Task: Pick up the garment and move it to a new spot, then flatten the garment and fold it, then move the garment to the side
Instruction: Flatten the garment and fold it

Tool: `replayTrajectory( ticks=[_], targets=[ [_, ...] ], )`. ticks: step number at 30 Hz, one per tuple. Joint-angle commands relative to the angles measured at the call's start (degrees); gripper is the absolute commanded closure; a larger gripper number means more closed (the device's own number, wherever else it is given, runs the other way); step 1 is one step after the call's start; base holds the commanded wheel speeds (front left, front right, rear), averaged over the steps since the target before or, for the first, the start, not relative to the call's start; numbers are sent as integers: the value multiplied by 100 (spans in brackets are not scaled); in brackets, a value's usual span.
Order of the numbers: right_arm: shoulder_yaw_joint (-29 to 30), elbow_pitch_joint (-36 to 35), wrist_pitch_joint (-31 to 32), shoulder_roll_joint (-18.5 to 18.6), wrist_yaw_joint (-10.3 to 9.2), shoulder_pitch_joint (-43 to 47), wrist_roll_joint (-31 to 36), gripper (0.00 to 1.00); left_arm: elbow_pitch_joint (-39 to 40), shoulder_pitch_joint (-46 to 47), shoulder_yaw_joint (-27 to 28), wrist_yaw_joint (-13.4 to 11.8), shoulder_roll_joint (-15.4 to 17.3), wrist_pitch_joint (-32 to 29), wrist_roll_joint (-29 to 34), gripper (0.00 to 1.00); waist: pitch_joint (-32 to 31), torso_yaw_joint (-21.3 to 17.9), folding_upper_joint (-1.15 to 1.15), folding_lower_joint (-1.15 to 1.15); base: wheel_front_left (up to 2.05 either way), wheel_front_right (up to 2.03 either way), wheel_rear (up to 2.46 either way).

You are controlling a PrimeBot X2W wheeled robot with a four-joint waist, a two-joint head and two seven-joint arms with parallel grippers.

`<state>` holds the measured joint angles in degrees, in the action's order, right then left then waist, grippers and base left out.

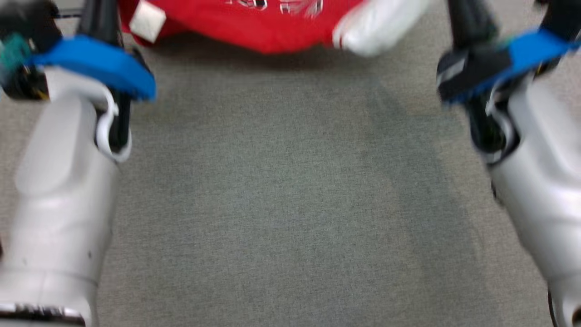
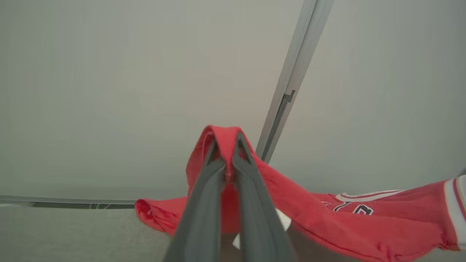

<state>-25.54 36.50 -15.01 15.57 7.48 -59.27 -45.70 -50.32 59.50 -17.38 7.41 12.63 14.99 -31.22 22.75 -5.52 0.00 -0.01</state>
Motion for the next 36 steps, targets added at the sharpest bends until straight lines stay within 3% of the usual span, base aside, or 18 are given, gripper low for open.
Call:
replayTrajectory(
  ticks=[1,5,10,17,27,36],
  targets=[
    [-110,-175,-21,99,3,469,-60,100,266,-417,108,-50,1,21,11,100,-94,-10,0,1,0,0,0],
    [-63,-735,-22,366,3,1605,-290,100,1162,-1665,438,-202,-106,24,101,100,-312,53,0,1,0,0,0],
    [54,-1203,-21,396,3,2905,-474,100,2088,-3137,742,-411,-255,25,229,100,-666,67,0,1,0,0,0],
    [452,-1514,-22,375,3,4426,-510,100,2583,-4589,799,-471,-427,26,229,100,-1199,214,0,1,0,0,0],
    [1278,-2389,336,61,2,6287,-105,100,2905,-5764,860,-667,-425,26,223,100,-1623,310,0,1,0,0,0],
    [2093,-3475,1173,-513,2,7467,482,100,3160,-6173,671,-847,-265,-130,442,100,-1724,356,0,1,0,0,0]
  ],
)
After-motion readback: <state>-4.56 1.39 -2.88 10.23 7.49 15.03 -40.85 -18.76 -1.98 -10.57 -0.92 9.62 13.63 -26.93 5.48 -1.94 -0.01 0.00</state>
